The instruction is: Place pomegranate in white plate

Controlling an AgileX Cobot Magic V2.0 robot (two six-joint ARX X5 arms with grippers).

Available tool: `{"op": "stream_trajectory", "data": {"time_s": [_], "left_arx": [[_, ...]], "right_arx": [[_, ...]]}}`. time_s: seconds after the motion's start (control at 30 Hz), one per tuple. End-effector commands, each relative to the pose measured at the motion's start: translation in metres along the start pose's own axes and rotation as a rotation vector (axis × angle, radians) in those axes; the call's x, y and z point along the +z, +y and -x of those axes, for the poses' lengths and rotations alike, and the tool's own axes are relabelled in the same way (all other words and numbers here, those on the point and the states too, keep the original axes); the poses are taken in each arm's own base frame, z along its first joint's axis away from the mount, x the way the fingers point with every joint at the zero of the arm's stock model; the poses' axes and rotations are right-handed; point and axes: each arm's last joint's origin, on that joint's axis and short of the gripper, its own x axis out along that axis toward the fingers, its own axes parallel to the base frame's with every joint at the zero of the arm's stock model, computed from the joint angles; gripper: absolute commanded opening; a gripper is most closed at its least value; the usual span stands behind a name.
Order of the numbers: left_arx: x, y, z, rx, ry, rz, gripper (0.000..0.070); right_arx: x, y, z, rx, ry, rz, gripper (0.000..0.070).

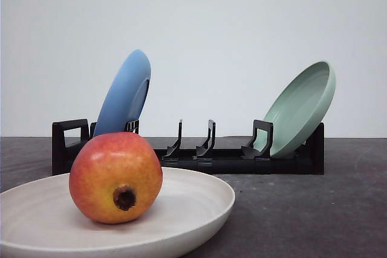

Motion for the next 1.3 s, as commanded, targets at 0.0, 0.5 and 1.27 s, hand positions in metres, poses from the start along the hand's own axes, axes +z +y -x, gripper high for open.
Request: {"op": "stream_trajectory", "data": {"time_s": [0.0,0.5,1.27], "left_arx": [[-0.0038,-0.0001,-0.0011,0.000,0.013,-0.005,0.0000],[-0.0038,-0.0001,-0.0011,0.001,0.013,-0.005,0.0000],[-0.0038,-0.0001,-0.0011,0.000,0.013,-0.005,0.0000]], "right_arx": [[-0.0002,0.0000,-0.0004,-0.001,-0.009,0.006,0.0001],[-0.0002,0.0000,-0.0004,-0.001,-0.009,0.006,0.0001],[-0.0002,0.0000,-0.0004,-0.001,-0.009,0.006,0.0001]]}}
